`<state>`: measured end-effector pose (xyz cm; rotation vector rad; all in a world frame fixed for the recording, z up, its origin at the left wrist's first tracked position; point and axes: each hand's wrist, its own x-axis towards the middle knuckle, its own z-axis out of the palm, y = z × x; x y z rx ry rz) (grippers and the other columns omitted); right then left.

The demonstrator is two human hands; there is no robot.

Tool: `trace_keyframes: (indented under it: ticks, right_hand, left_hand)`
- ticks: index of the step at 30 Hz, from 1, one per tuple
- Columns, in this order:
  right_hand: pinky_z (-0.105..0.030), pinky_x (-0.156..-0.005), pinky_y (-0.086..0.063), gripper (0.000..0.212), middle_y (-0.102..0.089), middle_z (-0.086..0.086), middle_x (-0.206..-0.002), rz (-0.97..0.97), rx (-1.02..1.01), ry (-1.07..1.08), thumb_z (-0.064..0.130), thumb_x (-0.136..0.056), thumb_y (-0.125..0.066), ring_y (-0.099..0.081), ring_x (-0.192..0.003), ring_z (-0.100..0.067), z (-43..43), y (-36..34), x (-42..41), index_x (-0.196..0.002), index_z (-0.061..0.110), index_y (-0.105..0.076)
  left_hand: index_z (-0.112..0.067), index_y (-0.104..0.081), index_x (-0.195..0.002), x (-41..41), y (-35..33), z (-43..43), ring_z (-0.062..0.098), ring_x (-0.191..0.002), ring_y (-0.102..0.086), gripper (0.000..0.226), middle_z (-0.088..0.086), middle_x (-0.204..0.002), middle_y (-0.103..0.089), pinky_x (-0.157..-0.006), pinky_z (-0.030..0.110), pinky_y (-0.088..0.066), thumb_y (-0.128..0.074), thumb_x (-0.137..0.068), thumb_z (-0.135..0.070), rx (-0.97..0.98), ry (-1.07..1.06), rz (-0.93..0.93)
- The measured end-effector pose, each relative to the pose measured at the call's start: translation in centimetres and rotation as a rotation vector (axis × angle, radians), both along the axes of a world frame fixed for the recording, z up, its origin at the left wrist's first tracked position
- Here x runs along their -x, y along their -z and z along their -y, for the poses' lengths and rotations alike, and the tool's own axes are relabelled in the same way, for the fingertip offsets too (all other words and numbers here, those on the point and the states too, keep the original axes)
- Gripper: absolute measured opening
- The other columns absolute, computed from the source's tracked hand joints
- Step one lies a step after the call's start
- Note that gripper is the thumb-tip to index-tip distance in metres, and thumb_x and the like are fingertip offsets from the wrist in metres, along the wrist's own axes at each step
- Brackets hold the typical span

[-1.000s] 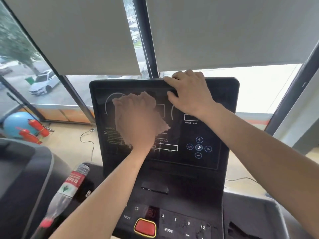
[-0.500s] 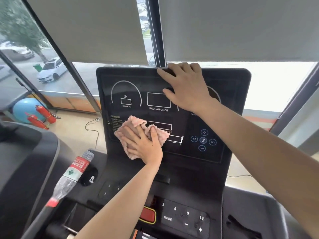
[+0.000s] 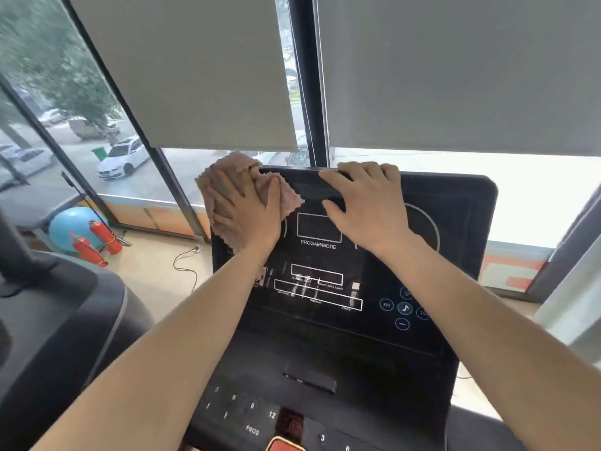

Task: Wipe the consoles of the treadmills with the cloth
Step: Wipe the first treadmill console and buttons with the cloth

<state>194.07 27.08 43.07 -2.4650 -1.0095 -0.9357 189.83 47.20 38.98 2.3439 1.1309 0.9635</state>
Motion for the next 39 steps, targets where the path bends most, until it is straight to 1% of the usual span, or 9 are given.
trace_keyframes:
  ticks: [2, 7, 18, 22, 25, 29, 33, 35, 39]
  right_hand:
    - [-0.051, -0.097, -0.038, 0.044, -0.067, -0.005, -0.123, -0.014, -0.004, 0.026, 0.047, -0.092, -0.056, -0.059, -0.111, -0.034, -0.4, -0.2, 0.2, -0.132, 0.030, -0.062]
    - [-0.053, -0.097, -0.035, 0.047, -0.064, -0.009, -0.121, -0.008, 0.004, 0.041, 0.050, -0.091, -0.058, -0.058, -0.106, -0.039, -0.6, 0.1, 0.2, -0.134, 0.031, -0.060]
    - [-0.056, -0.104, -0.032, 0.047, -0.061, -0.012, -0.123, -0.020, -0.034, 0.043, 0.044, -0.090, -0.058, -0.055, -0.111, -0.040, -0.9, 0.6, 0.2, -0.134, 0.029, -0.060]
    - [-0.056, -0.105, -0.032, 0.047, -0.061, -0.011, -0.125, -0.012, -0.049, 0.032, 0.043, -0.090, -0.058, -0.055, -0.113, -0.039, -0.8, 0.9, 0.1, -0.135, 0.029, -0.060]
    - [-0.055, -0.106, -0.031, 0.047, -0.061, -0.010, -0.125, 0.003, -0.058, 0.023, 0.042, -0.089, -0.058, -0.055, -0.113, -0.039, -0.8, 1.0, 0.1, -0.135, 0.029, -0.060]
    - [-0.054, -0.106, -0.031, 0.049, -0.061, -0.010, -0.125, -0.006, -0.049, 0.013, 0.041, -0.088, -0.058, -0.054, -0.113, -0.038, -0.6, 1.0, 0.0, -0.136, 0.030, -0.059]
    - [-0.054, -0.109, -0.029, 0.055, -0.059, -0.009, -0.132, -0.025, -0.009, -0.014, 0.041, -0.088, -0.060, -0.053, -0.119, -0.037, -0.1, 0.8, 0.2, -0.141, 0.030, -0.055]
    - [-0.054, -0.112, -0.027, 0.060, -0.057, -0.008, -0.139, -0.043, 0.023, -0.041, 0.041, -0.087, -0.062, -0.050, -0.126, -0.035, 0.5, 0.6, 0.3, -0.145, 0.030, -0.053]
    - [-0.051, -0.117, -0.021, 0.063, -0.049, -0.006, -0.151, -0.088, 0.086, -0.118, 0.037, -0.088, -0.063, -0.043, -0.138, -0.031, 1.6, 0.3, 0.2, -0.149, 0.027, -0.050]
  left_hand:
    - [-0.035, 0.010, -0.163, -0.1, -0.4, -0.7, 0.035, -0.160, 0.011, 0.109, 0.006, -0.173, 0.017, -0.124, 0.064, -0.005, 0.013, -0.072, -0.094, -0.007, -0.006, -0.015]
    - [-0.040, 0.001, -0.163, 0.2, 0.5, -1.2, 0.032, -0.161, 0.006, 0.089, 0.000, -0.174, 0.012, -0.125, 0.059, -0.007, -0.012, -0.089, -0.086, -0.040, -0.012, -0.055]
    - [-0.033, -0.017, -0.162, 4.3, 9.1, -2.0, 0.030, -0.160, -0.011, 0.103, -0.001, -0.174, -0.008, -0.125, 0.062, -0.013, 0.001, -0.077, -0.089, 0.301, -0.194, 0.015]
    - [-0.027, -0.014, -0.164, 6.2, 12.3, -0.7, 0.033, -0.160, -0.006, 0.109, 0.003, -0.175, -0.004, -0.125, 0.063, -0.012, 0.001, -0.076, -0.088, 0.392, -0.215, -0.012]
    - [-0.023, -0.014, -0.165, 7.1, 13.6, 0.5, 0.036, -0.160, -0.004, 0.101, 0.007, -0.175, 0.000, -0.125, 0.064, -0.012, -0.009, -0.085, -0.085, 0.442, -0.202, -0.041]
    - [-0.017, -0.006, -0.165, 8.8, 14.9, 2.2, 0.035, -0.160, 0.006, 0.105, 0.014, -0.174, 0.008, -0.127, 0.062, -0.007, -0.006, -0.083, -0.083, 0.434, -0.110, -0.071]
    - [-0.002, 0.000, -0.163, 10.6, 16.4, 4.5, 0.035, -0.160, 0.012, 0.094, 0.023, -0.171, 0.010, -0.131, 0.051, 0.001, -0.007, -0.096, -0.067, 0.322, 0.049, -0.058]
    - [-0.001, 0.005, -0.163, 11.3, 16.9, 5.7, 0.032, -0.160, 0.014, 0.082, 0.022, -0.171, 0.014, -0.131, 0.048, 0.003, -0.017, -0.105, -0.055, 0.282, 0.112, -0.058]
    - [-0.008, -0.003, -0.164, 13.2, 16.6, 7.7, 0.025, -0.161, 0.005, 0.071, 0.012, -0.174, 0.007, -0.127, 0.053, -0.025, -0.031, -0.109, -0.041, 0.225, 0.226, -0.149]
